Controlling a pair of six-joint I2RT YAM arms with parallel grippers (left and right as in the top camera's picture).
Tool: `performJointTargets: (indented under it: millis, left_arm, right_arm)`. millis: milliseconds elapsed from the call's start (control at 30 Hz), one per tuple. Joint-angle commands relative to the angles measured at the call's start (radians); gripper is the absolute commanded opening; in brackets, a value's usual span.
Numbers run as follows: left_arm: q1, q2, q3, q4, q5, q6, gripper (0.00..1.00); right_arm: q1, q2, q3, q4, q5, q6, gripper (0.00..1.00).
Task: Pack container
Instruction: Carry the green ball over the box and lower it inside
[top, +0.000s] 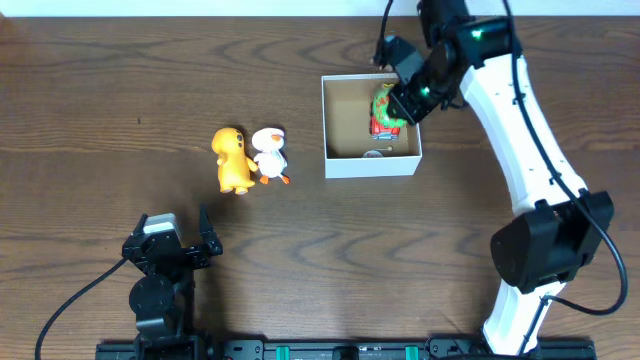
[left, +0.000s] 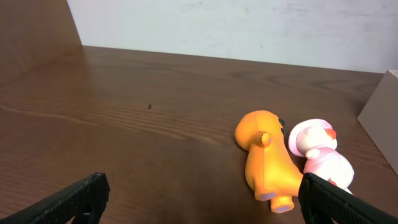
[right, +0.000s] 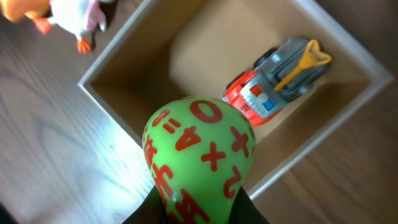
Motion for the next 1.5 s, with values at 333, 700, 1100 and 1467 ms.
performJointTargets:
  millis: [333, 700, 1100, 1467]
  left_arm:
    - [0.001, 0.000, -0.014, -0.040, 0.007, 0.006, 0.98]
    - [0.001, 0.000, -0.014, -0.040, 0.007, 0.006, 0.98]
    - [0.001, 0.000, -0.014, -0.040, 0.007, 0.006, 0.98]
    - [0.001, 0.000, -0.014, -0.040, 0.007, 0.006, 0.98]
  right_arm:
    - [0.003, -0.003, -0.172, 0.122, 0.091, 0.078, 0.03]
    - [0.000, -0.003, -0.197, 0.145, 0.120, 0.078, 0.21]
    - [0.000, -0.003, -0.197, 0.125, 0.120, 0.078, 0.46]
    - [0.000, -0.003, -0.197, 0.123, 0.121, 0.078, 0.61]
